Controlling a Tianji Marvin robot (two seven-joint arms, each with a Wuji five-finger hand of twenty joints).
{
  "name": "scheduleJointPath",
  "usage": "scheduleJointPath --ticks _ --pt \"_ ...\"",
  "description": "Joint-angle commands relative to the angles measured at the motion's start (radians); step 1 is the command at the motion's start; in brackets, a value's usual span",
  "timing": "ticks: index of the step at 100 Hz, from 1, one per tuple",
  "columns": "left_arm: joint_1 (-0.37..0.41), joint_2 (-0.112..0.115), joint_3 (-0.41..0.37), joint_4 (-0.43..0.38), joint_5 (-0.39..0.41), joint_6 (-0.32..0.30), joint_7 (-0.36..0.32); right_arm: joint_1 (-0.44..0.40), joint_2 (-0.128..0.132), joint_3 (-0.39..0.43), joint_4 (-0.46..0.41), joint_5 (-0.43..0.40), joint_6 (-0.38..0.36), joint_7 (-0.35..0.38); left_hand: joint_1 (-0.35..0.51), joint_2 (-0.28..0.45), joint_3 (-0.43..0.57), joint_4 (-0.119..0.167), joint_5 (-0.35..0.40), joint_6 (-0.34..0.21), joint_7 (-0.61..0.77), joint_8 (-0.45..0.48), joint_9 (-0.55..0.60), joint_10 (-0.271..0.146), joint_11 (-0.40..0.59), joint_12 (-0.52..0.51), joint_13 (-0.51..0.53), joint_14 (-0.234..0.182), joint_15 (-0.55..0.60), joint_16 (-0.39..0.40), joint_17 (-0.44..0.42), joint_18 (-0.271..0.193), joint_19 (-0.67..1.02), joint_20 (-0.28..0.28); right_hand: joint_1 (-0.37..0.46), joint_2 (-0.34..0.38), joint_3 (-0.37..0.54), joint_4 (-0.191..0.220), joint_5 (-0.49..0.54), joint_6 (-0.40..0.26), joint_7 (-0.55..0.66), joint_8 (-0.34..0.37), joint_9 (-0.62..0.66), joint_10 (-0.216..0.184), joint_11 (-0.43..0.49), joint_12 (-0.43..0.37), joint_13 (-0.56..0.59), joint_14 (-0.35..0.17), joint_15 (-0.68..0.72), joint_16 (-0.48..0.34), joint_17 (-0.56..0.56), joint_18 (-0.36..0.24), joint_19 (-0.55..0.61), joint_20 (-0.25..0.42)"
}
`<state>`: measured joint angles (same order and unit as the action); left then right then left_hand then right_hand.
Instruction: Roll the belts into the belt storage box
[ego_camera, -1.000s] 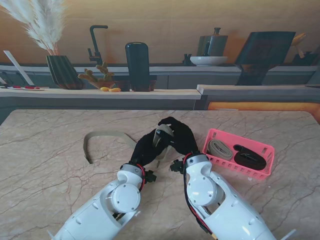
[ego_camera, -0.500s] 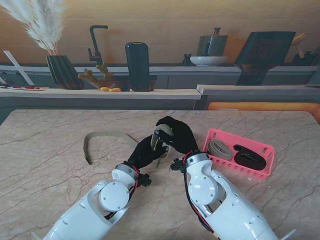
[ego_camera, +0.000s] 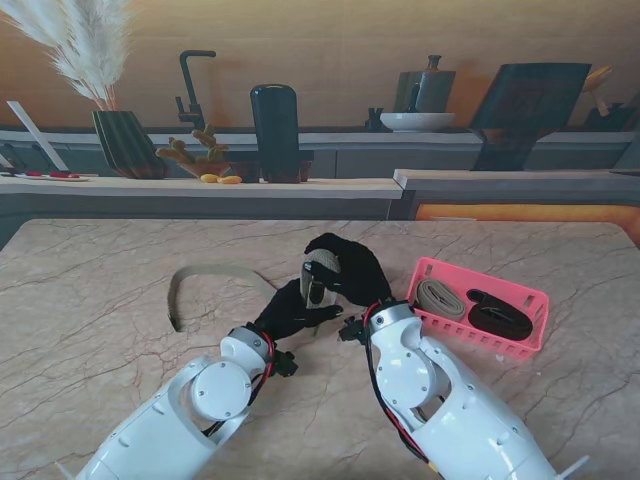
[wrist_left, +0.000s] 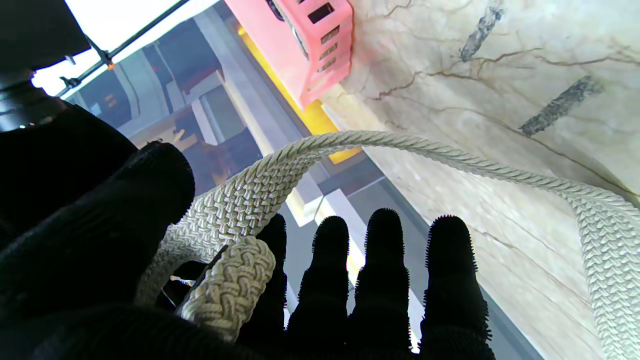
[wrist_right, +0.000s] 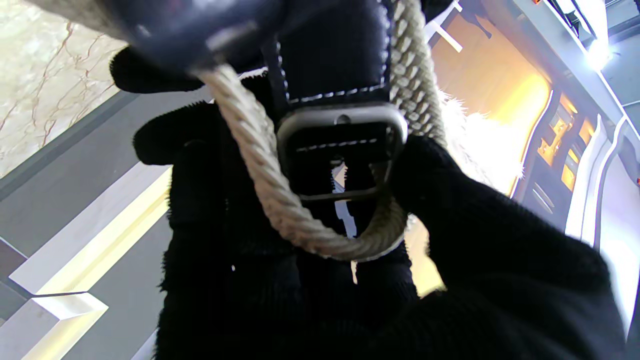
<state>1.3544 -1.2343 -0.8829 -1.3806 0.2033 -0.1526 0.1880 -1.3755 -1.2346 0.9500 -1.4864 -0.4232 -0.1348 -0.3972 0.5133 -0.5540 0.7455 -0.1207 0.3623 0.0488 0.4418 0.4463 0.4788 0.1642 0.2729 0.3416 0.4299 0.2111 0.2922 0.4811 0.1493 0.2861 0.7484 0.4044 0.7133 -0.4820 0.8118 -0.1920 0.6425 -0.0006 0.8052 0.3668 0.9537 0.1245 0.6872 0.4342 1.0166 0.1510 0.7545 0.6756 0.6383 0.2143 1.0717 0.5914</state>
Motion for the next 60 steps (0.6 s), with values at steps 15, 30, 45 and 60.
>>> scheduleJointPath --ticks 15,30,45,60 --pt "0.001 0.012 0.000 -0.015 0.006 -0.023 -0.024 0.008 -0.002 -0.006 0.001 -0.012 -0.013 0.005 -0.020 -0.070 0.057 -0.031 -0.065 -0.020 -0.061 -0.033 -0.072 -0.014 -0.030 -0.031 -0.053 -0.054 -0.040 -0.045 -0.034 -0.076 -0.072 -0.044 0.130 0.067 0.165 0.039 0.107 -0.221 0.122 0.034 0.030 -0.037 0.024 0.014 0.033 -0.093 0.035 0.016 -0.007 -0.047 -0.015 0.003" --pt "-0.002 -0.002 0.018 -0.009 0.018 -0.012 0.023 0.011 -0.004 -0.011 0.006 -0.008 -0.013 0.002 0.065 -0.058 0.017 -0.002 -0.106 0.026 -0.048 -0.034 -0.083 -0.013 -0.008 -0.031 -0.065 -0.061 -0.035 -0.059 -0.039 -0.093 -0.070 -0.047 0.129 0.070 0.164 0.041 0.103 -0.219 0.119 0.035 0.028 -0.037 0.024 0.015 0.032 -0.093 0.034 0.017 -0.010 -0.047 -0.019 0.006" --pt "-0.009 -0.019 0.042 0.003 0.012 -0.004 0.059 0.016 -0.008 -0.019 0.013 -0.003 -0.013 -0.006 0.096 -0.048 0.011 0.013 -0.147 0.047 -0.024 -0.024 -0.097 -0.020 0.009 -0.031 -0.080 -0.070 -0.032 -0.075 -0.050 -0.102 -0.061 -0.045 0.128 0.073 0.161 0.043 0.101 -0.220 0.119 0.037 0.027 -0.037 0.025 0.015 0.030 -0.093 0.034 0.018 -0.010 -0.047 -0.021 0.008" --pt "-0.013 -0.045 0.063 0.019 0.010 0.015 0.128 0.019 -0.011 -0.025 0.020 -0.003 -0.015 -0.013 0.130 -0.026 0.009 0.021 -0.168 0.064 0.021 -0.010 -0.084 -0.024 0.045 -0.022 -0.073 -0.070 0.007 -0.070 -0.049 -0.095 -0.024 -0.028 0.128 0.076 0.158 0.045 0.097 -0.217 0.118 0.038 0.024 -0.035 0.026 0.014 0.028 -0.094 0.036 0.019 -0.011 -0.044 -0.023 0.009"
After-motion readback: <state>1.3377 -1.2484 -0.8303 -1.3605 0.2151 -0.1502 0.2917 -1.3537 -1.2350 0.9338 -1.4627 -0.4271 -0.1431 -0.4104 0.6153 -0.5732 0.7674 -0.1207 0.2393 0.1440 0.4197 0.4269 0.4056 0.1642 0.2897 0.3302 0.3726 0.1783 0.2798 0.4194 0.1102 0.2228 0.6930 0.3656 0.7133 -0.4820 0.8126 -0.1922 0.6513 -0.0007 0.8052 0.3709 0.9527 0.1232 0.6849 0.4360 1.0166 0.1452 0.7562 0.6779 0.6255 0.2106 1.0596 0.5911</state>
